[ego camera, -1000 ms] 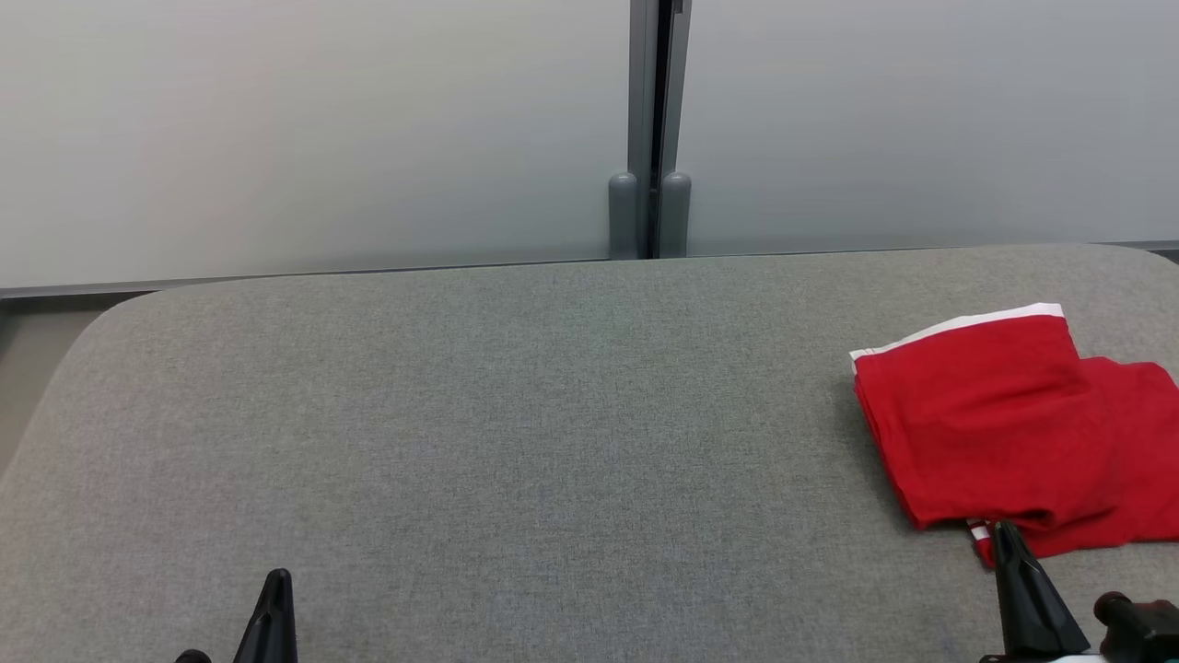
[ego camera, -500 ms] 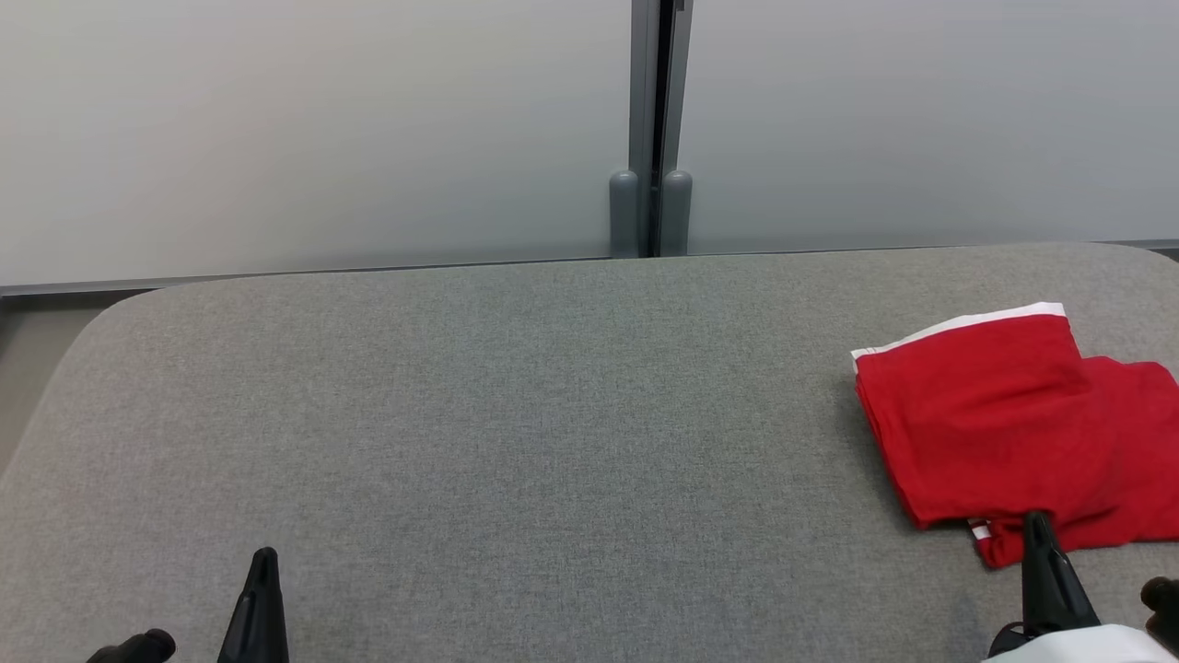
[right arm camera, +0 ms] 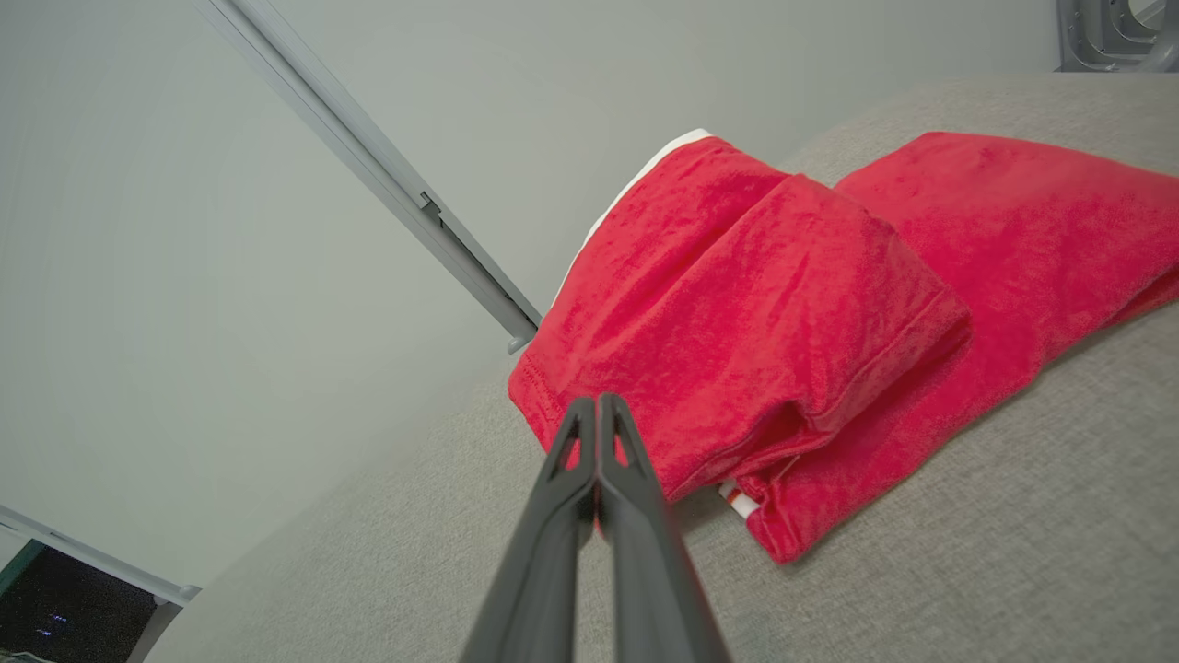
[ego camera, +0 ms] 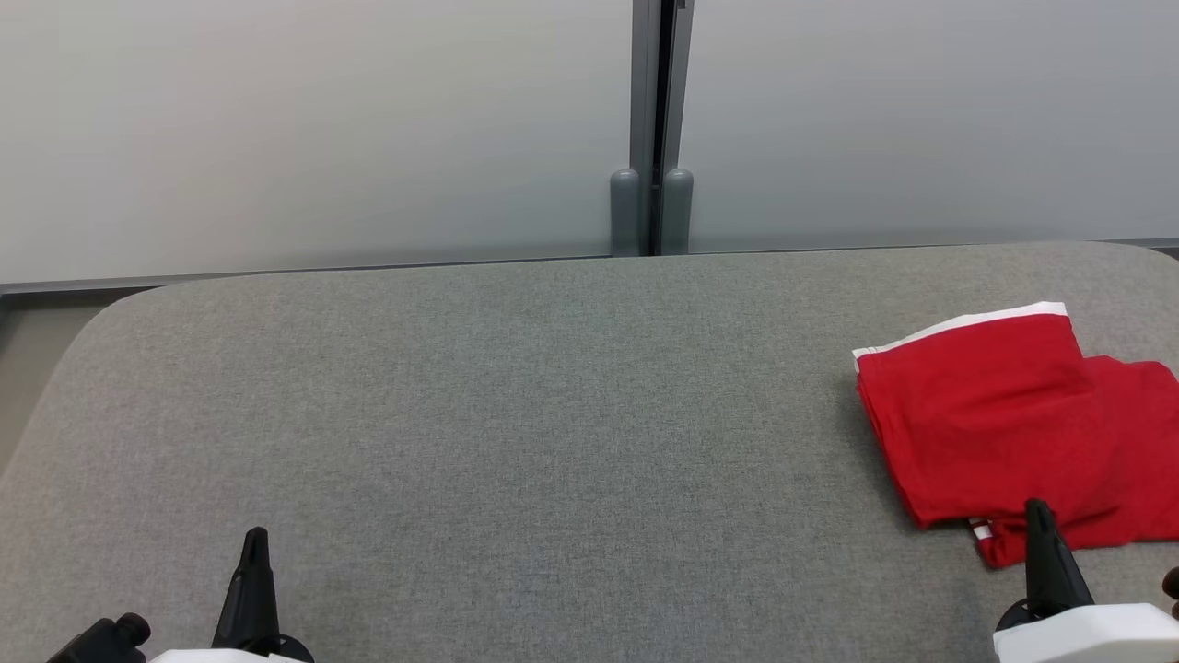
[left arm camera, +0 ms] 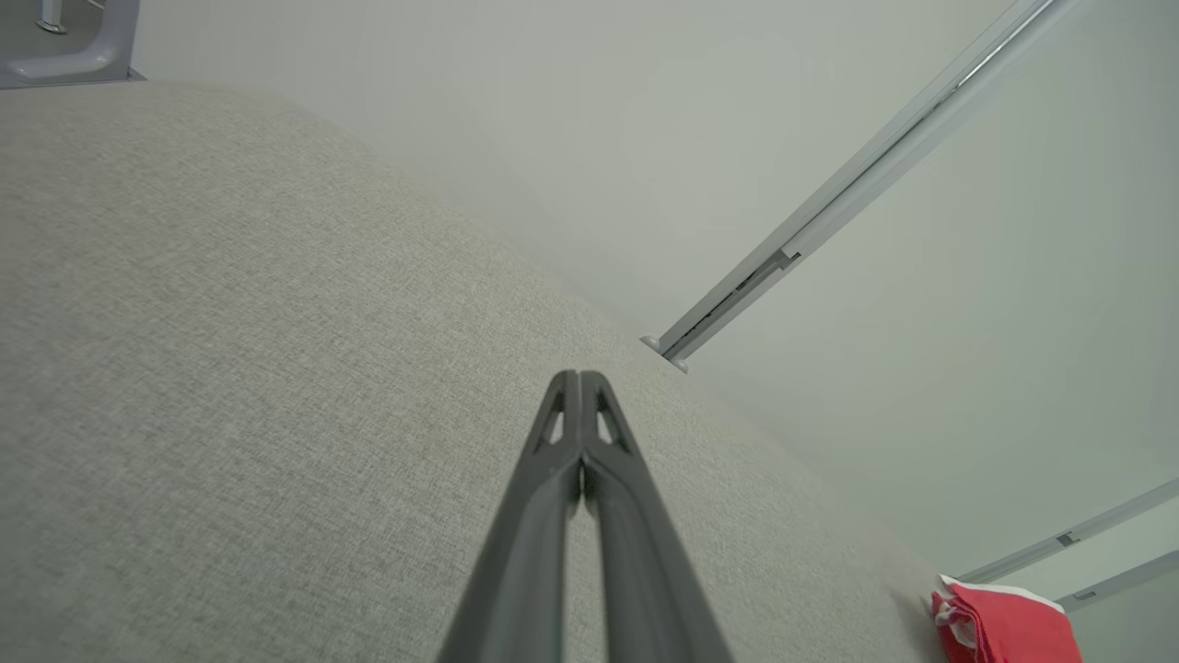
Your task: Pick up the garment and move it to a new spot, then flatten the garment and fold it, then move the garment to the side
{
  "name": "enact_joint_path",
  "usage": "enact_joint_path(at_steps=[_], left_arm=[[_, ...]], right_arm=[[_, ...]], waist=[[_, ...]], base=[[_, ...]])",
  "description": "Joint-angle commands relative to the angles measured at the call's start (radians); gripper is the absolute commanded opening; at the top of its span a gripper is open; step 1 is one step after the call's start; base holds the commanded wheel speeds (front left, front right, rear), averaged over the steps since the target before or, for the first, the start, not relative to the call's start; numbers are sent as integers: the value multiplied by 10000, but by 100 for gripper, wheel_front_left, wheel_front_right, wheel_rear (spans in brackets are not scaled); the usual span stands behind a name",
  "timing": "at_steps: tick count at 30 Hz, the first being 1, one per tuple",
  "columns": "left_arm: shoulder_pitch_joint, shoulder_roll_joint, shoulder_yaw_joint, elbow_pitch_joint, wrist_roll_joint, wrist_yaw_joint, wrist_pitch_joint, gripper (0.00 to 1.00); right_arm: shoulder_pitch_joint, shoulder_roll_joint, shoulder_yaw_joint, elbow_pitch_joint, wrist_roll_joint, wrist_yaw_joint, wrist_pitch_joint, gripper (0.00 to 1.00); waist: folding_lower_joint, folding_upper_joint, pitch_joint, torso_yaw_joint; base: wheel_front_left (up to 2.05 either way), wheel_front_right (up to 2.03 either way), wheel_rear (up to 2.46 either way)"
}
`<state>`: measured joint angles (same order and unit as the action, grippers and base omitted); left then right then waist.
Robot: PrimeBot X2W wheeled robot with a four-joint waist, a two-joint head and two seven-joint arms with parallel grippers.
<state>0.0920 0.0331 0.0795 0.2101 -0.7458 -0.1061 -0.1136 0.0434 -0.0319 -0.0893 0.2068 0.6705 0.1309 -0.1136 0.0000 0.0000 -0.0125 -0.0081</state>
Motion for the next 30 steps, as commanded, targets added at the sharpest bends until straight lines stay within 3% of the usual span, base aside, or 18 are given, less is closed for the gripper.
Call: enact_joint_path(at_steps=[1,30], left_arm=[[-325,100,53,-87,-304,-75,55,0],[-1057,140,183,89,-3747,-159,976,0]], right_arm=[[-278,-107,-42,-101,334,-1,72,0],[-827,-156,-138,95,4079,-1,986,0]], waist=[[0,0,2,1],[0,0,51,27]], base=[[0,0,0],[0,0,0]])
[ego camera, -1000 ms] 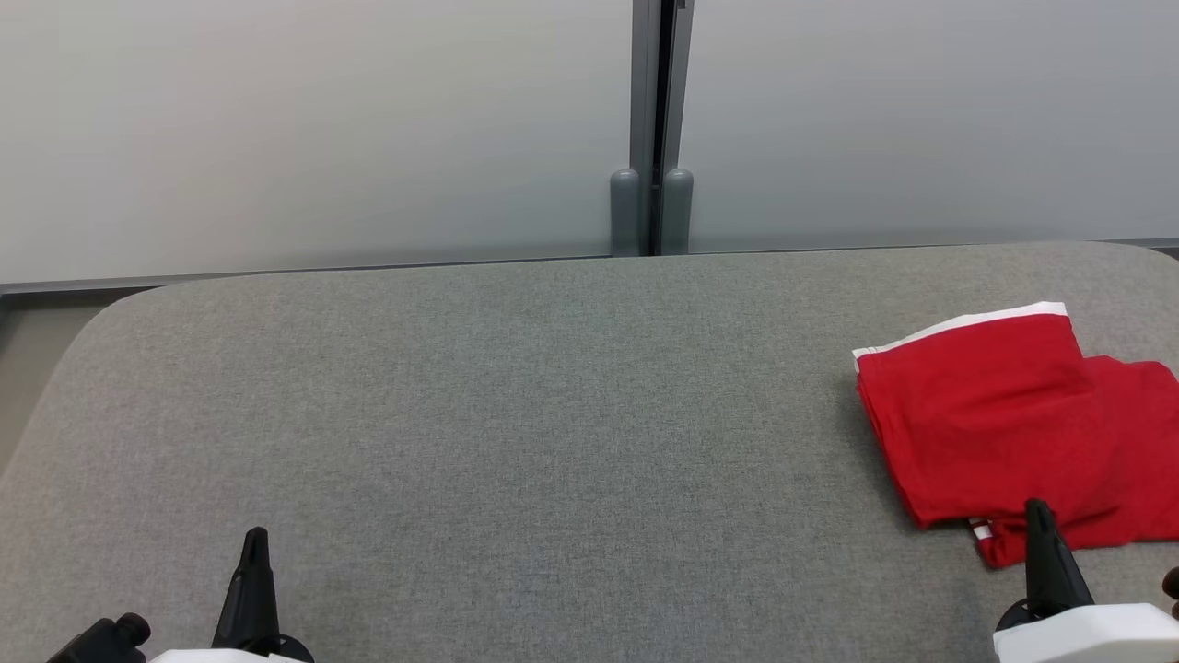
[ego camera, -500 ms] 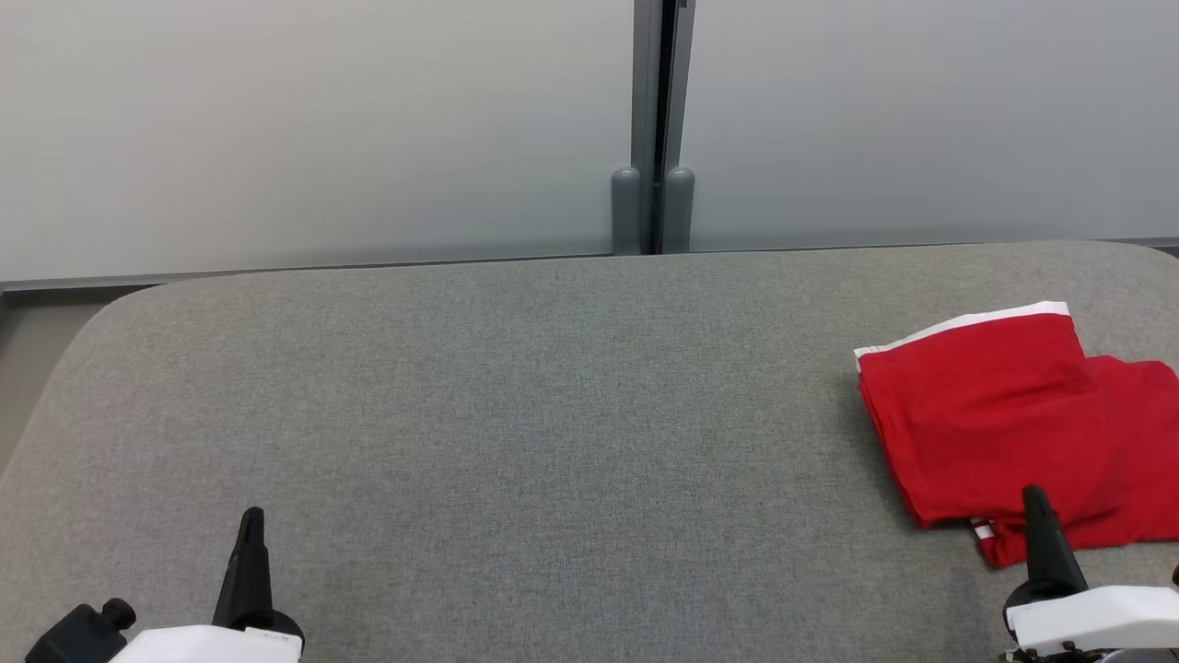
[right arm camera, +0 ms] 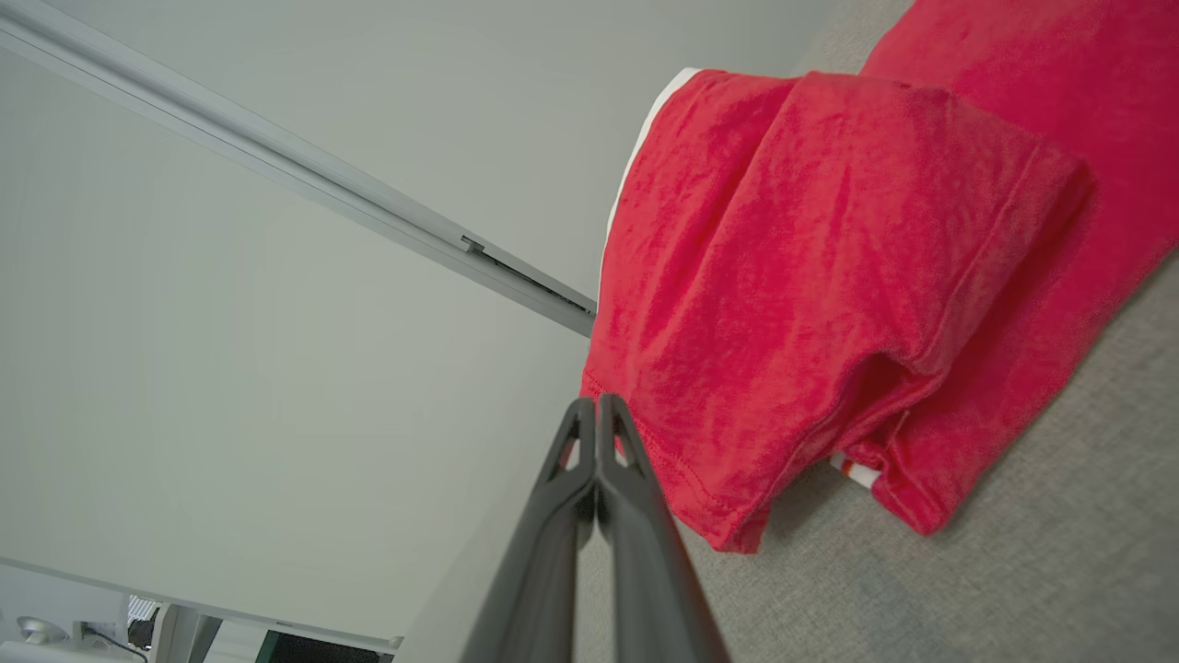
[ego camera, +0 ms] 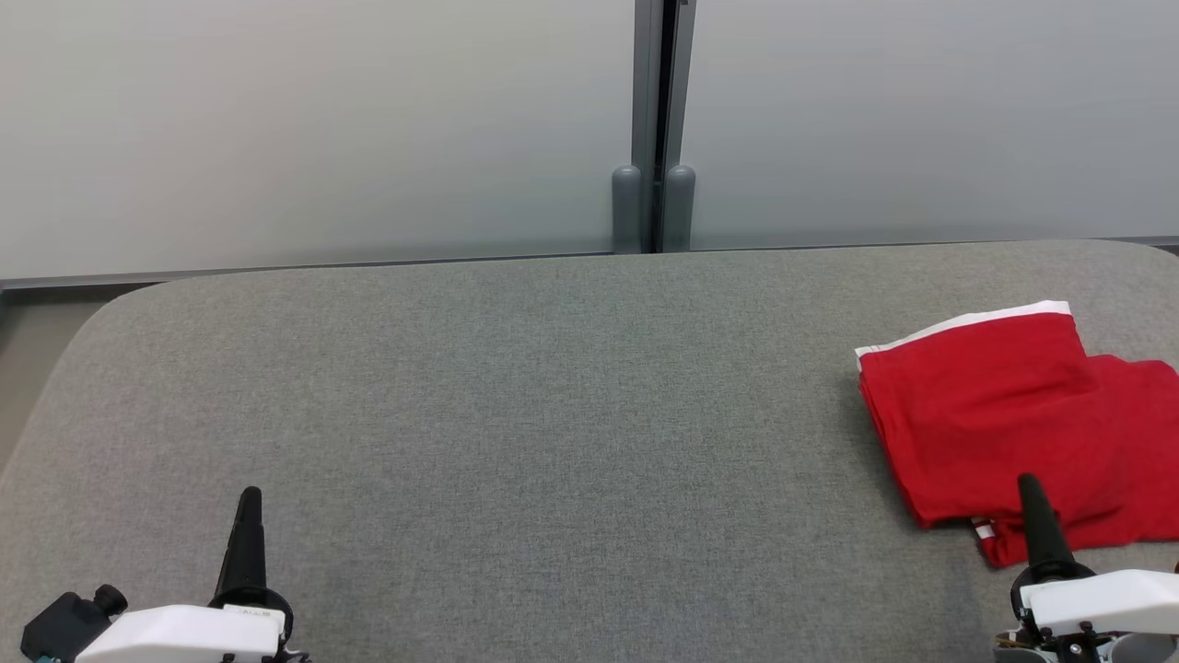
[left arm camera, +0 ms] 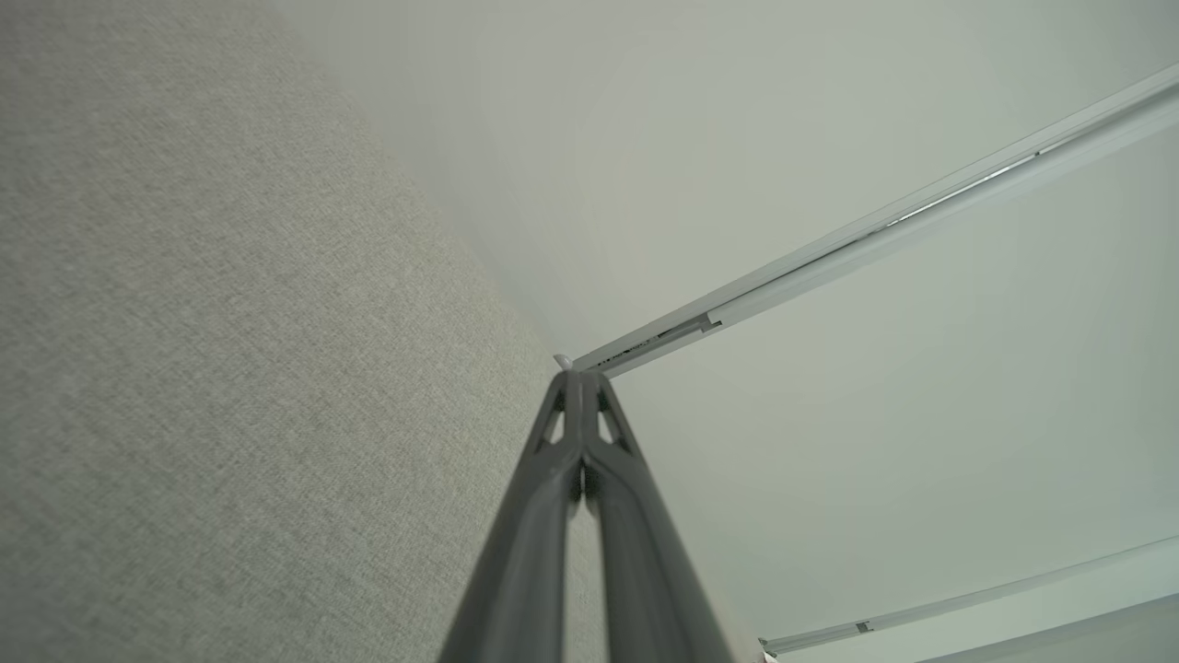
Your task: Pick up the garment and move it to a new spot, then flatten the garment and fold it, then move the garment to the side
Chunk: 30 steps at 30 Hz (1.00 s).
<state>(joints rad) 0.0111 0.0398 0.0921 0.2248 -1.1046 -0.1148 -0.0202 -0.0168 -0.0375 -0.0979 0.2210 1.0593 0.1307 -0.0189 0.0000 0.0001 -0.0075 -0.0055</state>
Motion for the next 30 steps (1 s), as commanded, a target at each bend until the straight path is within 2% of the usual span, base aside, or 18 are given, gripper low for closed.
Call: enact_joint_path(at_steps=[1,30], left_arm=[[-279,74,62,-55,-262,-76,70,0],[-832,107,157,84,-2876,-135,772,0]], right_arm=[[-235,-102,-55,-41,301,1,72,0],[-645,-141,-118,105,3143,1,769,0]], waist=[[0,-1,3,2],[0,-1,52,27]], base=[[0,0,0],[0,0,0]])
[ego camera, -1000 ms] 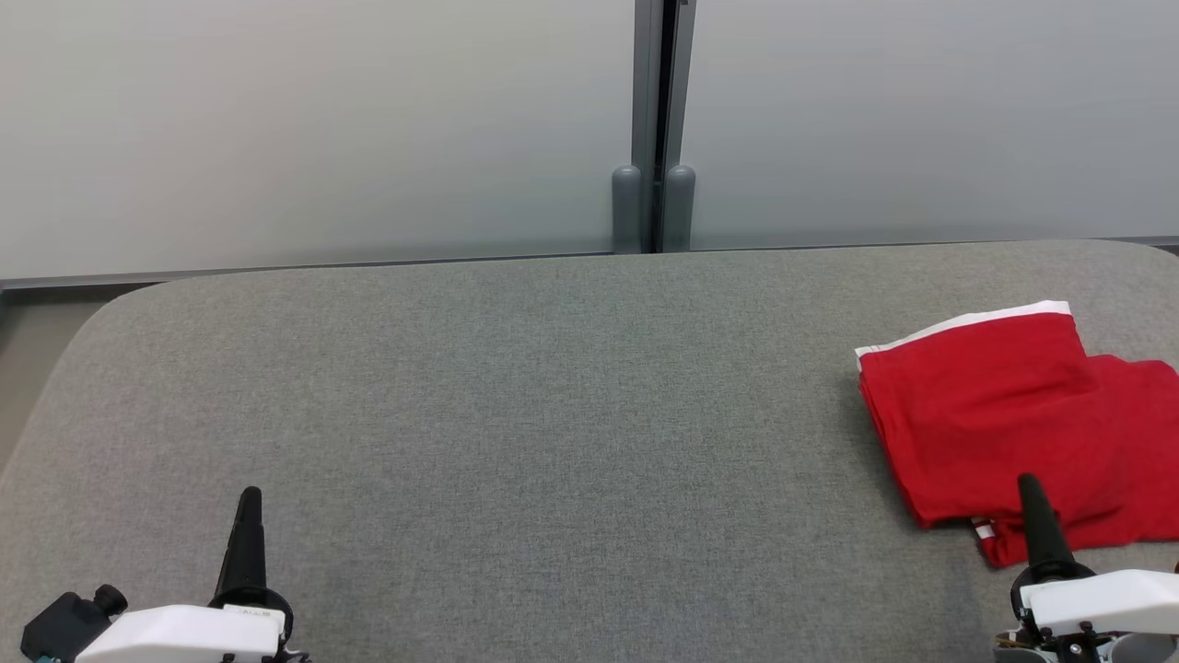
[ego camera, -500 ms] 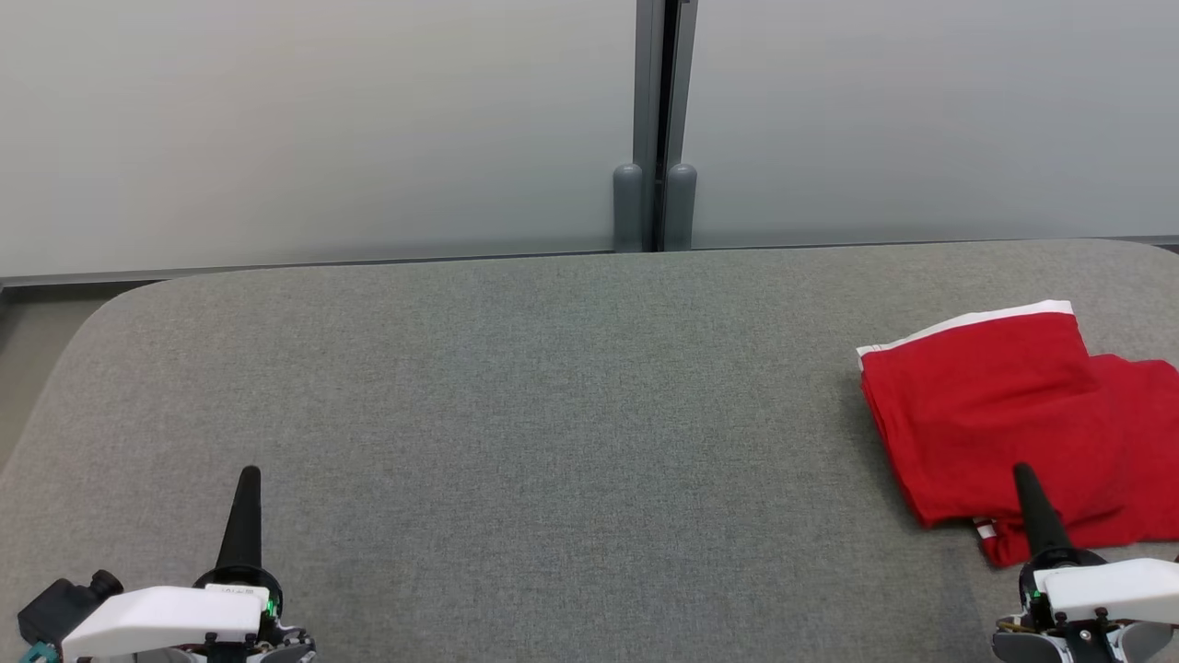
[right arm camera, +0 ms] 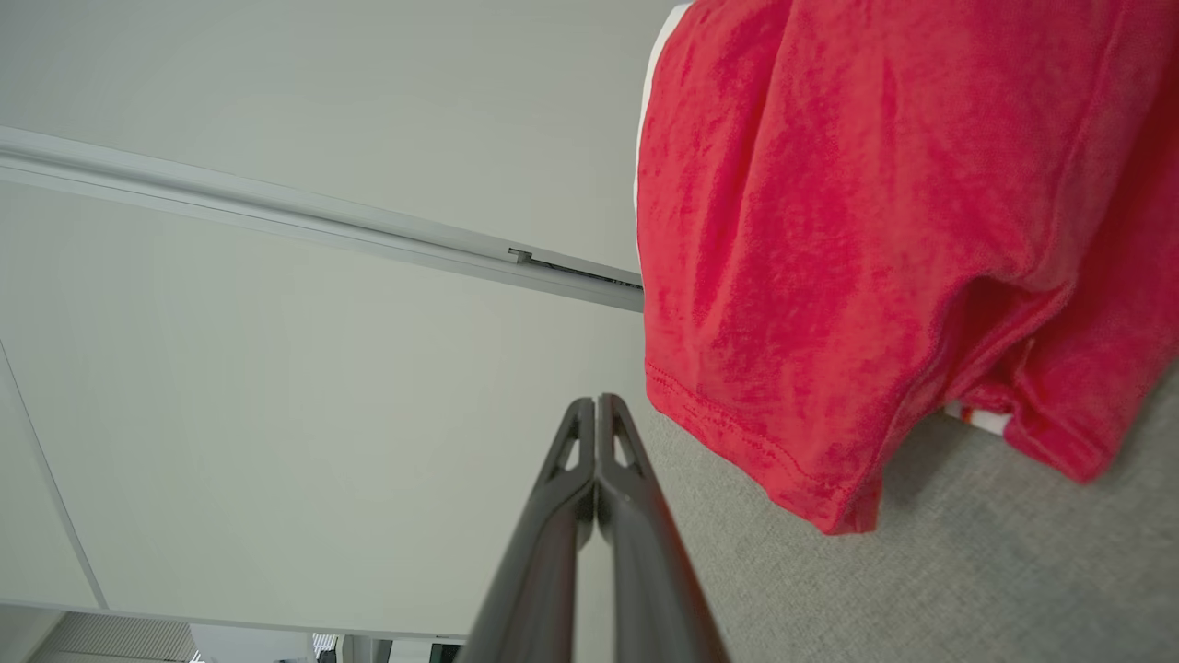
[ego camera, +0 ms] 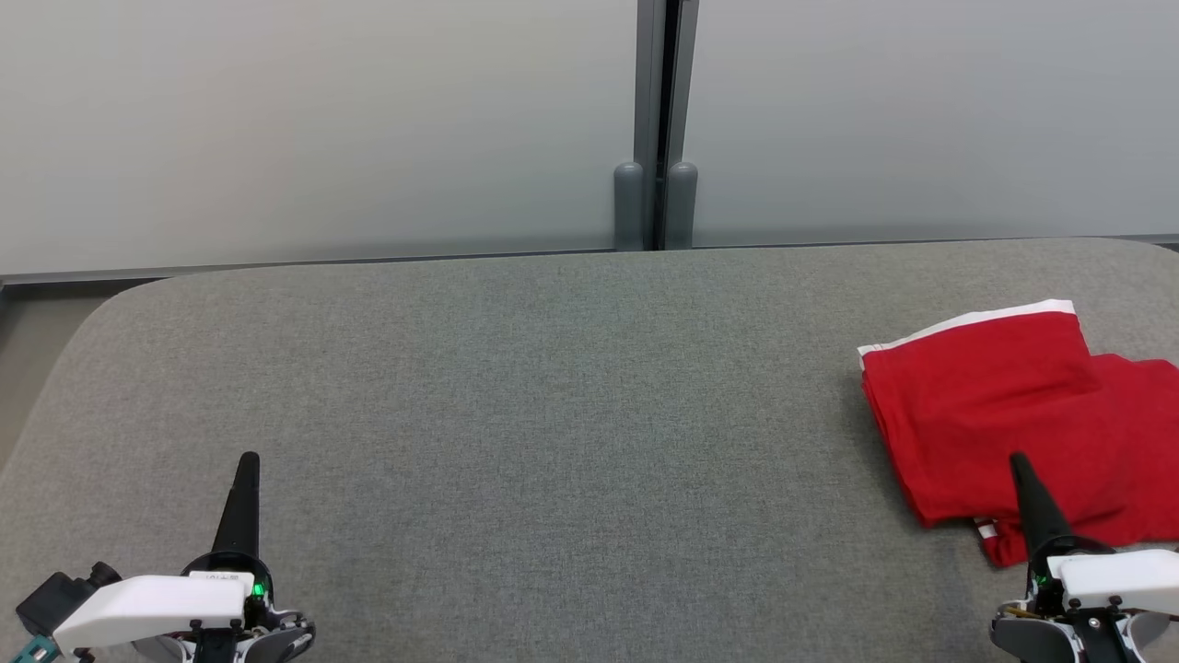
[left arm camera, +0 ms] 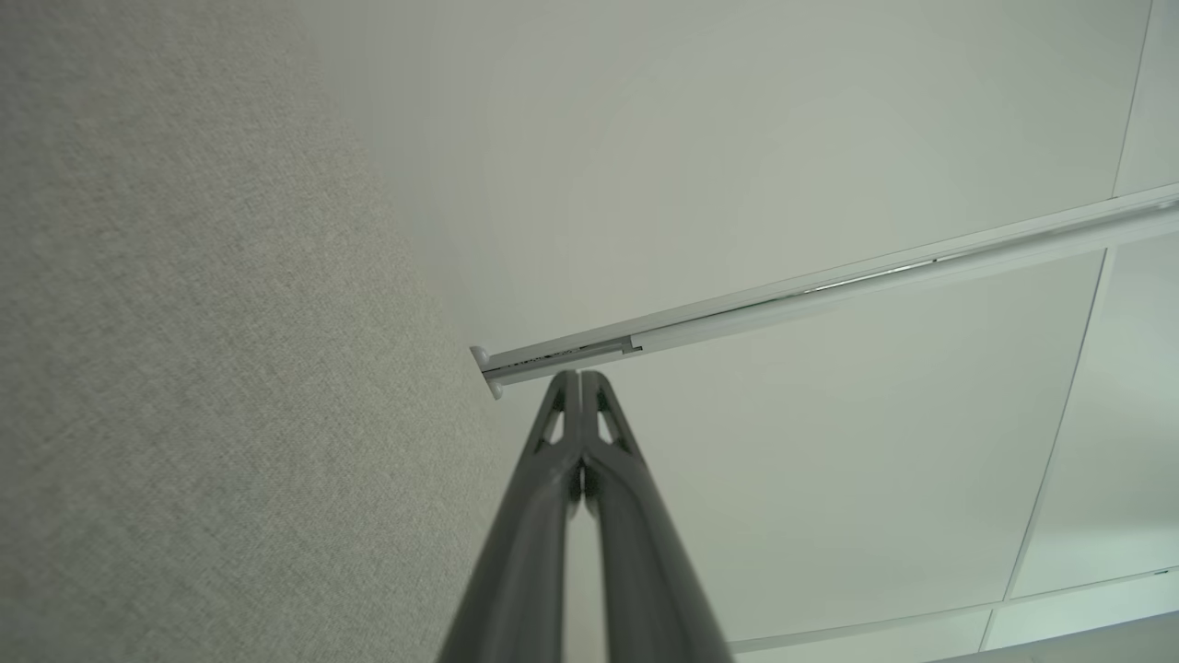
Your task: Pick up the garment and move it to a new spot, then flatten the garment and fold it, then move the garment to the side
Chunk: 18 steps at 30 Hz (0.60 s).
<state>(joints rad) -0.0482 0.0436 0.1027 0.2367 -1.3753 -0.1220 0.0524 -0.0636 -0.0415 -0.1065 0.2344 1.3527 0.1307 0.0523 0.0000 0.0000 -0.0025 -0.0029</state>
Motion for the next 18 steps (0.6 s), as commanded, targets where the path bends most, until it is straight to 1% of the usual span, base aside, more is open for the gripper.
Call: enact_joint_path(at_steps=[1,18], left_arm=[[-262,69,54,-31,-252,-64,69,0],[-531,85,98,44,-1517,-108,405,0]], right_arm=[[-191,-101,-33,-27,287,1,89,0],[-376,-118,-64,53,1652,2,425,0]], waist=[[0,0,3,2],[0,0,32,17]], base=[[0,0,0],[0,0,0]])
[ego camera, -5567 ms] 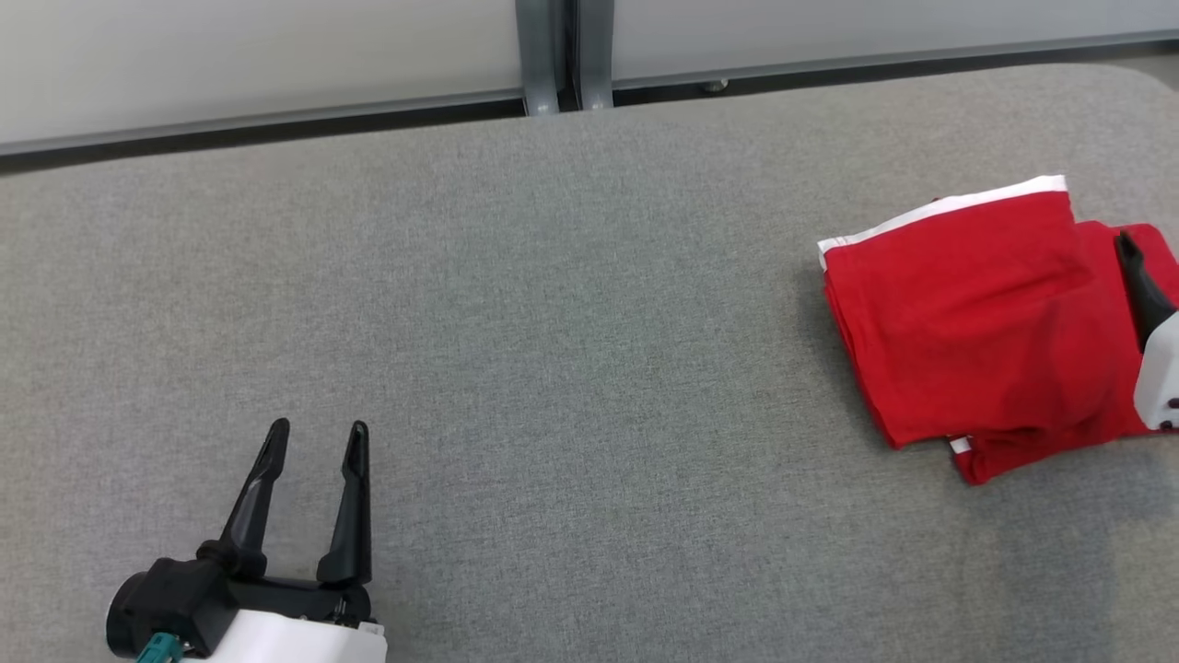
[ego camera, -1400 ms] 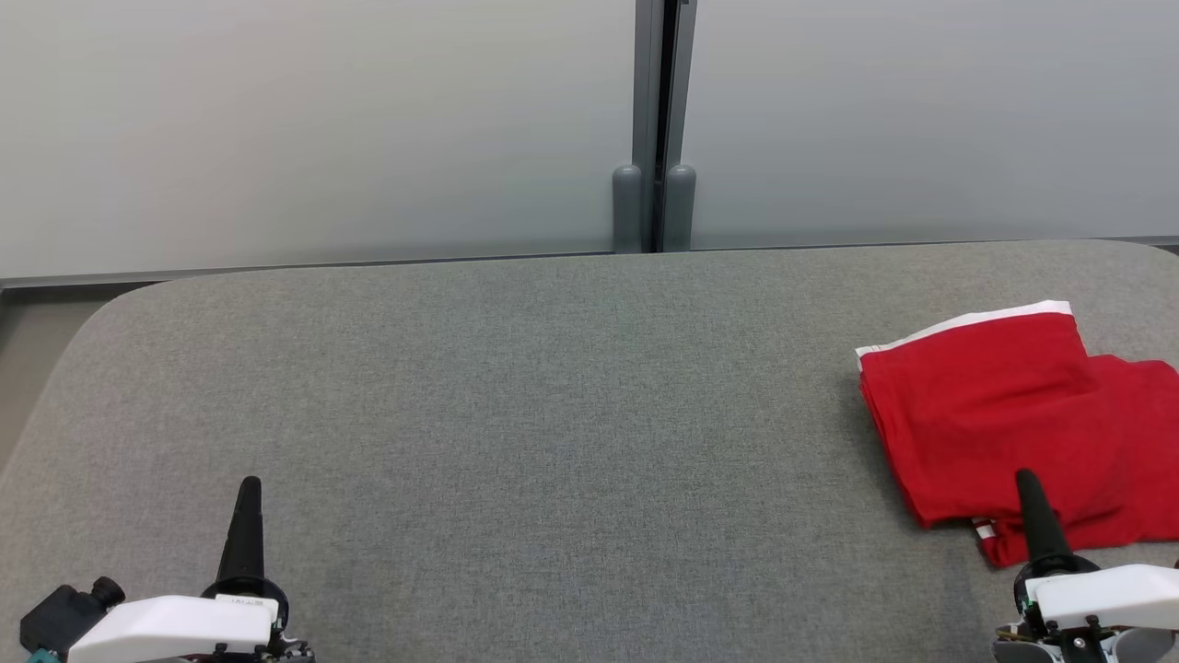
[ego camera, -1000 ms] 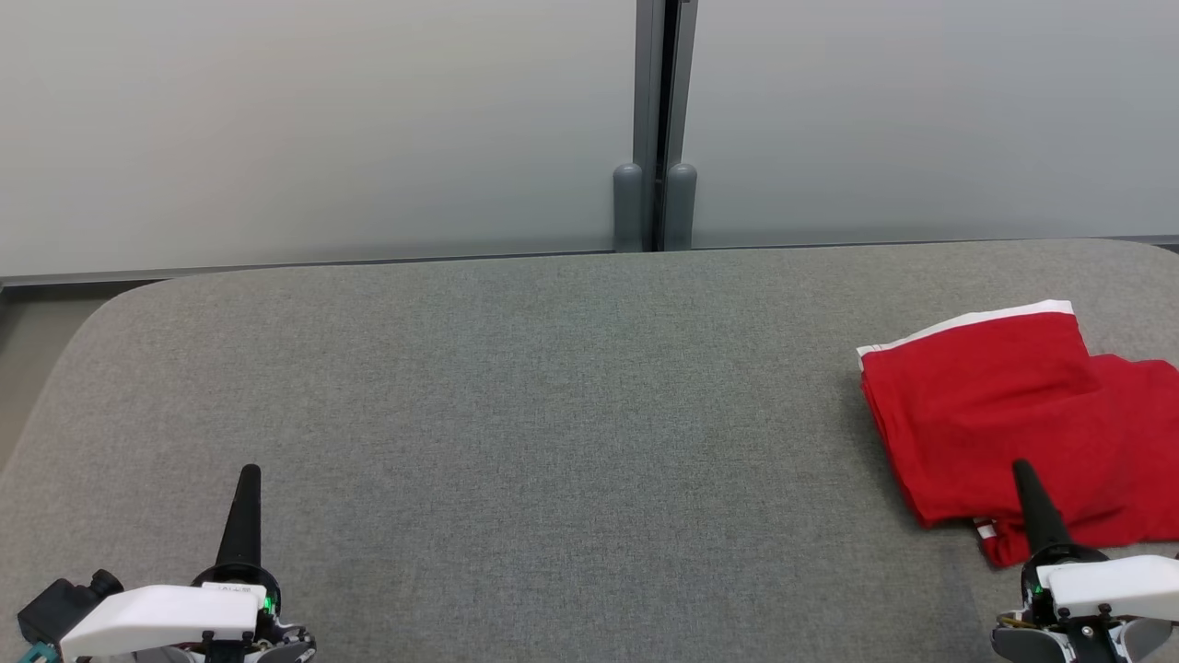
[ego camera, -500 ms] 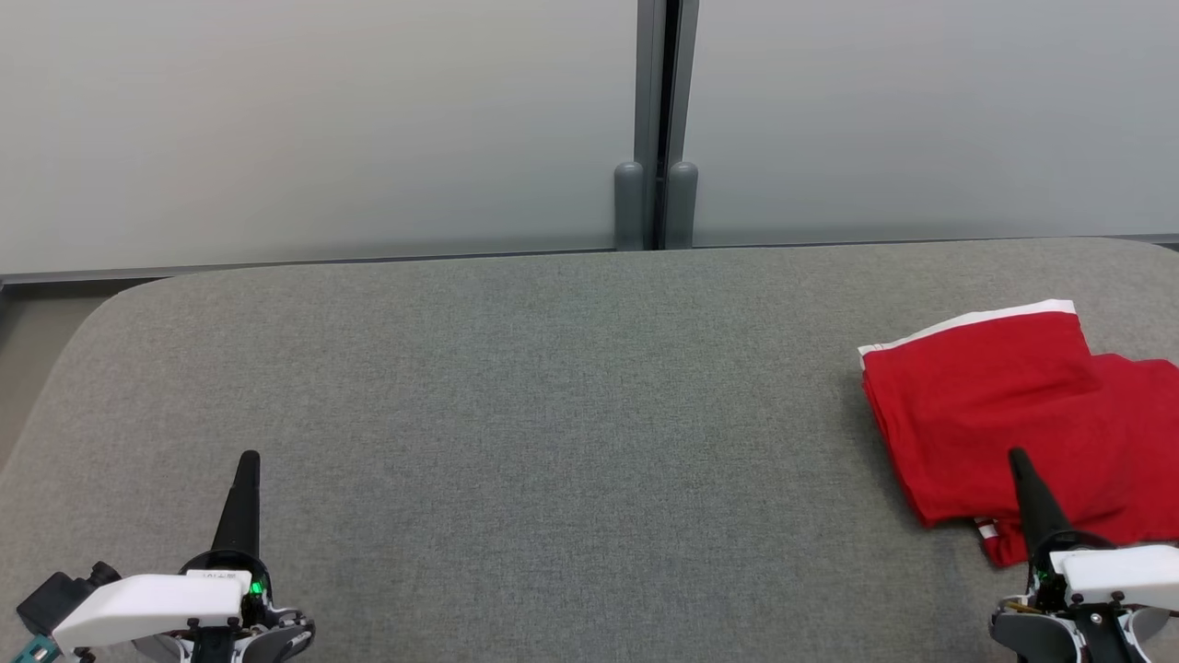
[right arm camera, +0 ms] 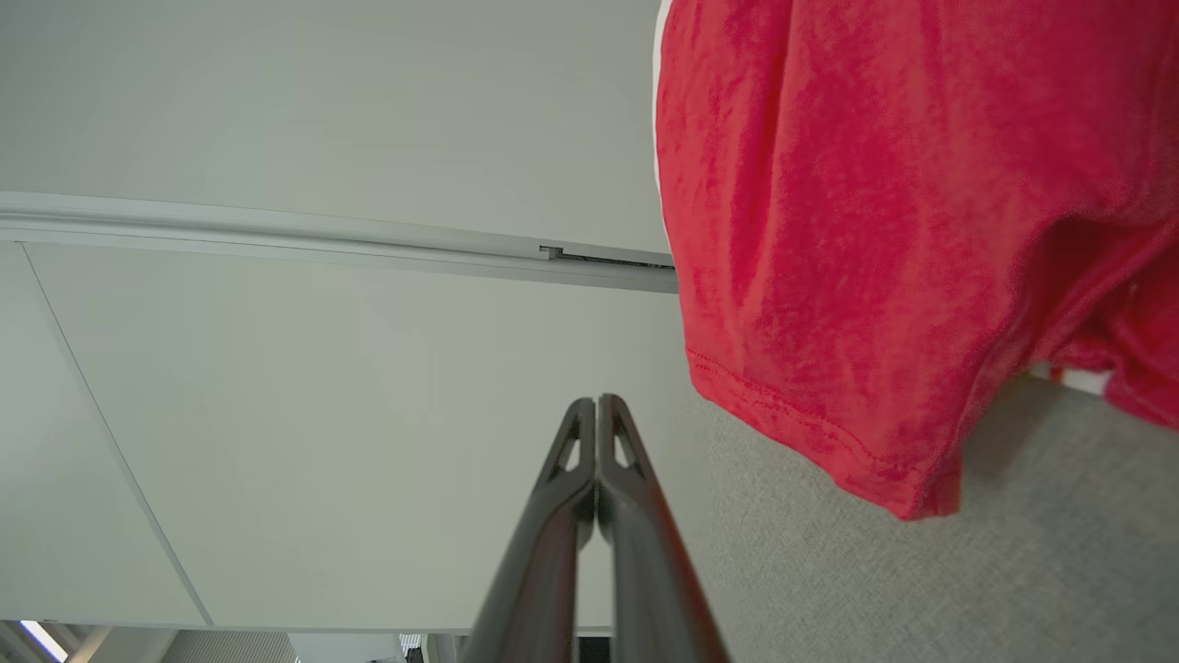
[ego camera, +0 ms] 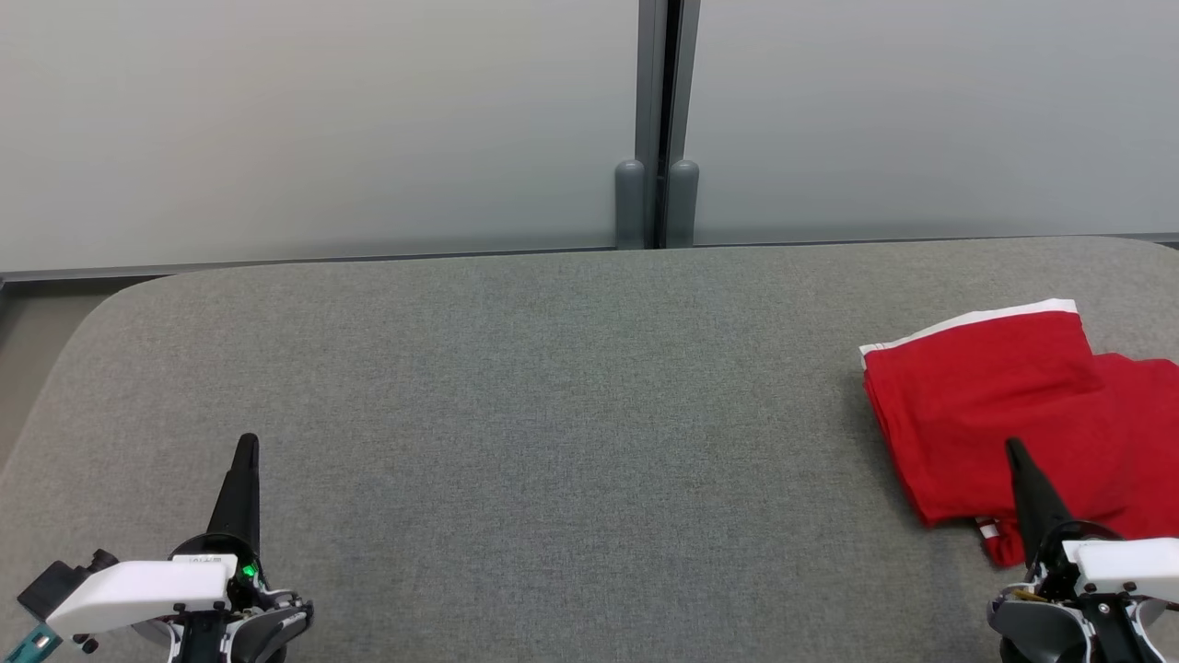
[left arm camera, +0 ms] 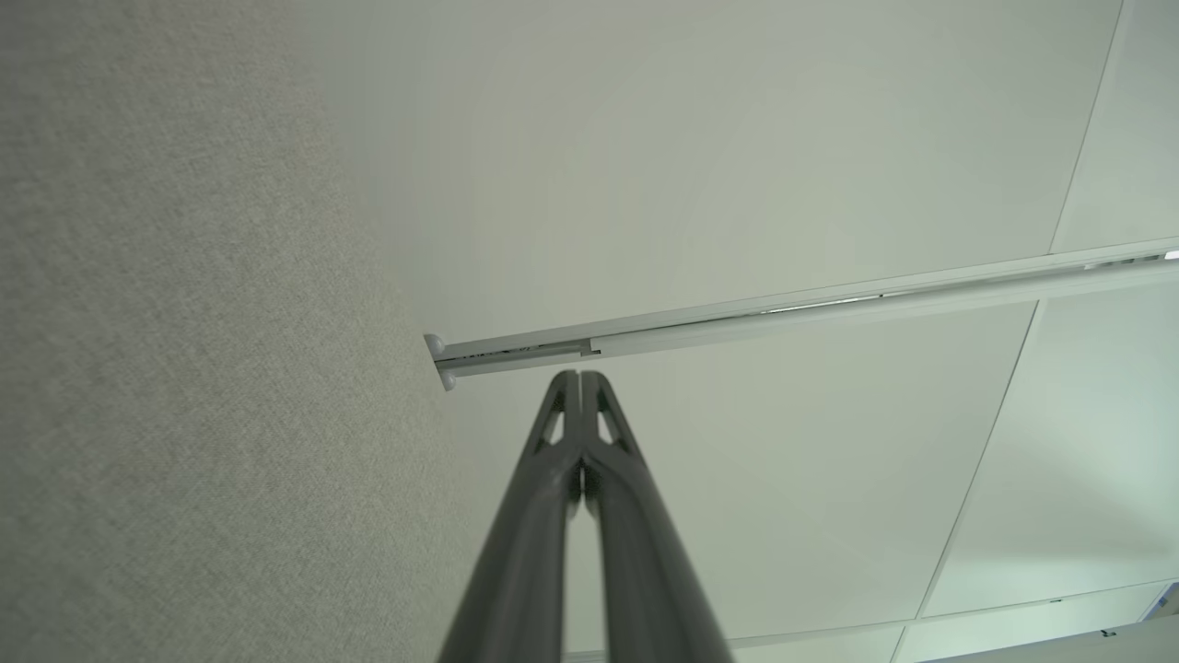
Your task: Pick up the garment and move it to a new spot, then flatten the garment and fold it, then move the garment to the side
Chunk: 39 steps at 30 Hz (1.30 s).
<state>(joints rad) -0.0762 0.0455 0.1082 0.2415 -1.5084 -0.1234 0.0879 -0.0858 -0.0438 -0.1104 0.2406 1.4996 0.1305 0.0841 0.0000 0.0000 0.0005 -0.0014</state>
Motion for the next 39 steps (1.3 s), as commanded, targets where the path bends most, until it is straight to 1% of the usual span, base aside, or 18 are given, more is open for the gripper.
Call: enact_joint_path(at_steps=[1,15,39], left_arm=[[-255,68,46,-1,-259,-97,66,0],[-429,75,80,53,-1089,-108,291,0],[-408,74,76,48,-1056,-98,293,0]], right_arm=[[-154,-94,-28,-1,266,4,117,0],[-286,-107,-51,59,1199,2,335,0],[-281,-106,-48,57,1144,4,335,0]], waist=[[0,0,3,2],[0,0,25,13],[0,0,26,14]], base=[[0,0,0],[0,0,0],[0,0,0]])
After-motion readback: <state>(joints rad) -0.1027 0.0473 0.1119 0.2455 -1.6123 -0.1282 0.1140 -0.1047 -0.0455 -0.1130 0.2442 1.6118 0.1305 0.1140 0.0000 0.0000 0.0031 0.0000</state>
